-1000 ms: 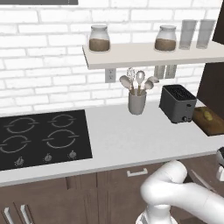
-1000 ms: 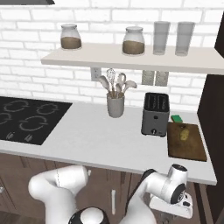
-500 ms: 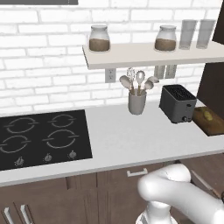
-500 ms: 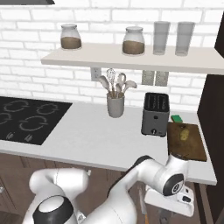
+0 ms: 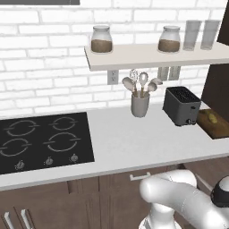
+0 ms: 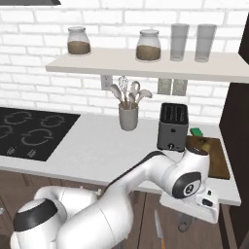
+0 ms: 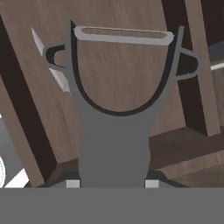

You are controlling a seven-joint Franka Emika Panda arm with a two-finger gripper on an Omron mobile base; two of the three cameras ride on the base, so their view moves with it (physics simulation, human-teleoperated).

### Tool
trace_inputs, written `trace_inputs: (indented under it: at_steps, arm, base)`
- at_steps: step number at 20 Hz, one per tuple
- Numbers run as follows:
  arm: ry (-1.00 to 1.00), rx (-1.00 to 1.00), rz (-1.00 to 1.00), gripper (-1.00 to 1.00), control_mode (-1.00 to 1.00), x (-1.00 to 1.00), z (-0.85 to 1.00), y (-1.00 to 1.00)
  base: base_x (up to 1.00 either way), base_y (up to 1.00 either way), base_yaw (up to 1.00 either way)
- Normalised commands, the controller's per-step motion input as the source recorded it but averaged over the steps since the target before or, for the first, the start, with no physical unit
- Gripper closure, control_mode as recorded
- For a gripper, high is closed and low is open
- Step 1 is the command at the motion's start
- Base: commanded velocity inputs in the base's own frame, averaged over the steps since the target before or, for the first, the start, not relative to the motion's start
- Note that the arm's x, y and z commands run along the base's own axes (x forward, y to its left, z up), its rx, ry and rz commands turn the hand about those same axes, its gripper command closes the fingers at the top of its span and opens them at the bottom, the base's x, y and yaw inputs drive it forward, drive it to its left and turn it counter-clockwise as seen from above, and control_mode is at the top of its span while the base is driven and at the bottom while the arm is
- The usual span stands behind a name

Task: Place the appropriate cutting tool for cutting the potato skin on the cutting board.

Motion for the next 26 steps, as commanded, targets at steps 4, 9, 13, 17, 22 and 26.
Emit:
trace_inputs:
  at_steps: [4,9,13,17,22,26]
  arm:
    - [-0.05,0.0,-0.09,1.0,-1.0,0.77,0.51,-0.33]
    - [-0.05,0.0,-0.07,1.0,-1.0,0.95,0.27,-0.38]
    - [-0.07,0.0,-0.08,1.0,-1.0,0.92,0.15,-0.34]
    - [-0.07,0.0,-0.07,1.0,-1.0,0.87,0.03,-0.31]
    - [-0.05,0.0,-0.04,1.0,-1.0,0.81,0.0,-0.22]
    - [-0.04,0.0,-0.02,1.0,-1.0,0.76,-0.02,-0.19]
  base:
    - [0.0,0.0,0.0]
    - [0.0,0.0,0.0]
    - [0.0,0.0,0.0]
    - [0.0,0.0,0.0]
    - [0.0,0.0,0.0]
    - [0.0,0.0,0.0]
